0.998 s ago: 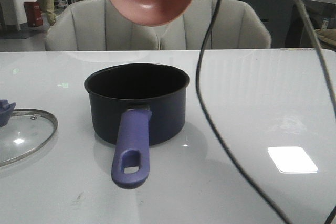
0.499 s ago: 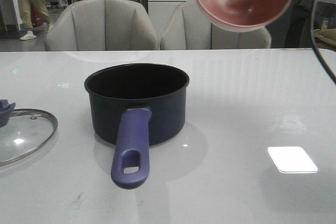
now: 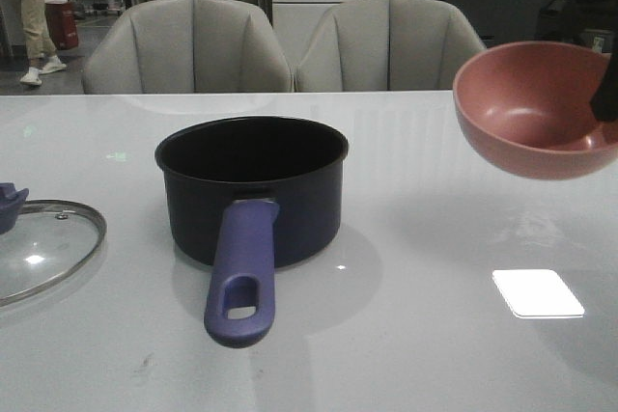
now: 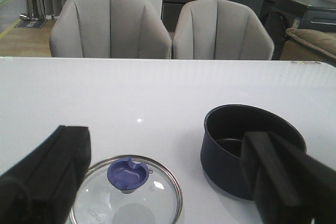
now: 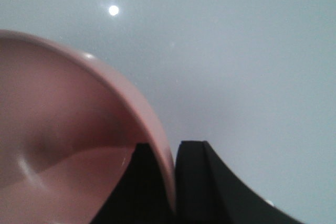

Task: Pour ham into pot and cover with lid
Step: 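Carry the empty pink bowl back and set it on the table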

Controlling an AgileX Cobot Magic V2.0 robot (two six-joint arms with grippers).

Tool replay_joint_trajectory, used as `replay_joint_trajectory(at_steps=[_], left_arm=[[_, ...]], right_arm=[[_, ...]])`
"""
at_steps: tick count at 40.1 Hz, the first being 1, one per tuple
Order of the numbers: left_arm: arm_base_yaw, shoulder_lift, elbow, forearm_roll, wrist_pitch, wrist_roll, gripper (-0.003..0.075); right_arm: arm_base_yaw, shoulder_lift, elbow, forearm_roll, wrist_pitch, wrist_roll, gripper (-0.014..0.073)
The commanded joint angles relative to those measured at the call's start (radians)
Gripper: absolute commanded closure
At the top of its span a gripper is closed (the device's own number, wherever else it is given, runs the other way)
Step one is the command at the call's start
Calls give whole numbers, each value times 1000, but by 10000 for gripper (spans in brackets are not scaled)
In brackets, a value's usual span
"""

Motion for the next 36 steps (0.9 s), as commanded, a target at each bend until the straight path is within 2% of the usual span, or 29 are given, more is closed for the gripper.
replay_joint_trajectory(at_steps=[1, 10, 20, 23, 30, 36], left_arm=[[-6, 14, -25, -7, -82, -4, 103], [-6, 14, -25, -7, -82, -4, 103], [-6, 14, -25, -7, -82, -4, 103], [-6, 14, -25, -7, -82, -4, 103], [-6, 14, -25, -7, -82, -4, 103], [-6, 14, -25, -7, -82, -4, 103]], right_arm=[[-26, 12, -26, 27, -3, 4, 452], [-93, 90, -33, 92, 20, 4, 447], [-115, 168, -116, 111, 117, -29, 372], [-115, 180, -142, 112, 142, -31, 333], [-115, 206, -166, 112, 167, -40, 149], [-115, 218, -166, 112, 167, -62, 113]])
